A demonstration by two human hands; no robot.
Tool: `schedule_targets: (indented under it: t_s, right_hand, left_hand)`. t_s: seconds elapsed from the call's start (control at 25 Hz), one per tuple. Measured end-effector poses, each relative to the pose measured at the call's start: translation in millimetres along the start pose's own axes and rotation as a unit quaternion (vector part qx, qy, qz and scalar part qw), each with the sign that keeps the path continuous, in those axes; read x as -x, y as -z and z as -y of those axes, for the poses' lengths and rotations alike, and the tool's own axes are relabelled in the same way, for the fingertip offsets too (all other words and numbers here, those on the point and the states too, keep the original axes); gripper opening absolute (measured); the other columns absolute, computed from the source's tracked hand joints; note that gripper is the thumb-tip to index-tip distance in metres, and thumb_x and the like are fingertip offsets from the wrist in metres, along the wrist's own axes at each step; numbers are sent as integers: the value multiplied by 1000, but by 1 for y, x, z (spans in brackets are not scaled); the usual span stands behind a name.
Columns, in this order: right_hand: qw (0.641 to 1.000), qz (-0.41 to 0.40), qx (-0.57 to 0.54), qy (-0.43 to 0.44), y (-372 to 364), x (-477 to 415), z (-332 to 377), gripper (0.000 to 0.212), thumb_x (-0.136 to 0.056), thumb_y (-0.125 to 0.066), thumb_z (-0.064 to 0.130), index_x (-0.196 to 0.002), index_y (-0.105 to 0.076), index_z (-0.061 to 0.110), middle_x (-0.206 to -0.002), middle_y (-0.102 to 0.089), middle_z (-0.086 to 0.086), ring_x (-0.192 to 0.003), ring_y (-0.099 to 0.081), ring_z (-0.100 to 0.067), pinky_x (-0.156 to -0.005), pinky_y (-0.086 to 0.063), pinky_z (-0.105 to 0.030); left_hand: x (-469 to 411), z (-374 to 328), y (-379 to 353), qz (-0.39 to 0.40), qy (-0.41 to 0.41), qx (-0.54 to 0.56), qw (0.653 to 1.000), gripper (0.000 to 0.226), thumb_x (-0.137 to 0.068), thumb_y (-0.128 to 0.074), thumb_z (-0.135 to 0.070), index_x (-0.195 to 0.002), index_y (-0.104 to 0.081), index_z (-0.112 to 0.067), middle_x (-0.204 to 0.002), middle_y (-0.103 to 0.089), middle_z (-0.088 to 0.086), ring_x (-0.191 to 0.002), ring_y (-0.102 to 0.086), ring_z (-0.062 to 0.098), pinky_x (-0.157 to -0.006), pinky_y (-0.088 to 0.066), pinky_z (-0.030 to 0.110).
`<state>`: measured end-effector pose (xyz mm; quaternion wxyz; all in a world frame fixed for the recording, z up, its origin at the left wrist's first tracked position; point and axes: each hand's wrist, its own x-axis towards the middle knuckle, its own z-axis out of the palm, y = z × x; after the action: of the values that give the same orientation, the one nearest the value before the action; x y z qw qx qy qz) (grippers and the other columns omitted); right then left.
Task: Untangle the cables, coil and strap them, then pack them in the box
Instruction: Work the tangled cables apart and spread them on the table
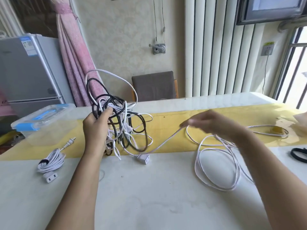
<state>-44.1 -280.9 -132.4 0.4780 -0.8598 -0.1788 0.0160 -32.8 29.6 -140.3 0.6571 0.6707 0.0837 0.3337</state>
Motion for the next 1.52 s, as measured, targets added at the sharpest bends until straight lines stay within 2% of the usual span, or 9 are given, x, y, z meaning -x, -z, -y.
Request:
schedule_targets:
  t_s: [0.16, 0.32, 0.56, 0.68, 0.8, 1.0, 1.28, 1.44, 1.52]
  right_hand:
    - [884, -415, 155, -148, 44, 10, -21, 29, -91, -61, 33, -85, -75, 9, -62, -54, -15, -64, -47, -29, -56, -27, -32]
    - [857, -292, 337, -259, 25, -6, -39, 13, -88, -58, 14, -84, -67, 5, -97, -66, -21, -83, -53, -34, -69, -37, -31]
    - [959, 43, 252, -121, -33, -5, 5, 43, -88, -42, -2, -110, -70, 21, -93, -67, 12, -82, -57, -7, -66, -40, -4]
    - [943, 126, 287, -113, -55, -7, 12, 33, -92, -52, 13, -122, -63, 22, -105, -64, 6, -99, -58, -14, -81, -43, -22]
    - [971, 115, 180, -105, -72, -6, 8, 38, -87, -66, 33, -120, -60, 16, -102, -58, 2, -89, -53, -14, -75, -40, -26]
    - [941, 30, -330, -69, -97, -15, 14, 61, -87, -62, -1, -136, -41, 29, -122, -60, -3, -94, -60, -18, -92, -46, -30]
    - [986, -58, -149, 45, -76, -10, 26, 17, -90, -60, 7, -99, -71, 17, -84, -69, -2, -71, -57, -11, -69, -46, -20]
    - [992, -54, -93, 61, -65, -6, 34, 18, -93, -57, 6, -98, -73, 13, -71, -65, 15, -57, -56, 6, -61, -39, -6]
    - [993, -44, -98, 45, -63, -6, 31, 13, -89, -65, 13, -90, -76, 19, -75, -73, 6, -64, -63, -7, -68, -48, -20]
  left_hand:
    - [15, -11, -15, 27, 111, 84, 990, 23, -88, -62, -27, -72, -63, -12, -61, -65, 5, -48, -50, 20, -47, -42, 24]
    - [32, -15, -31, 110, 176, 147, 967, 21, -93, -55, -19, -77, -67, -10, -69, -72, 7, -55, -54, 20, -52, -43, 24]
    - [39, -17, -37, 120, 188, 223, 949, 19, -97, -52, -20, -82, -59, -11, -63, -71, 5, -50, -58, 15, -52, -47, 25]
    - [34, -14, -34, 127, 202, 265, 934, 19, -98, -51, -23, -83, -55, -12, -68, -71, 6, -49, -58, 12, -53, -49, 25]
    - [33, -13, -35, 132, 208, 296, 923, 23, -99, -49, -24, -80, -54, -12, -75, -70, 10, -44, -56, 8, -49, -50, 21]
    - [39, -14, -33, 230, 193, 283, 911, 22, -99, -43, -11, -89, -61, -2, -83, -73, 12, -53, -62, 11, -52, -54, 23]
    - [49, -3, -38, 369, 104, 142, 912, 49, -61, -42, 8, -108, -57, 0, -98, -67, 20, -87, -68, 28, -73, -57, 32]
    - [49, -5, -36, 417, 82, 86, 901, 40, -75, -50, 12, -108, -60, -8, -88, -68, 11, -72, -64, 21, -62, -54, 31]
    - [51, -6, -36, 422, 58, 66, 903, 28, -90, -47, 13, -106, -61, -6, -82, -71, 5, -67, -67, 16, -60, -56, 28]
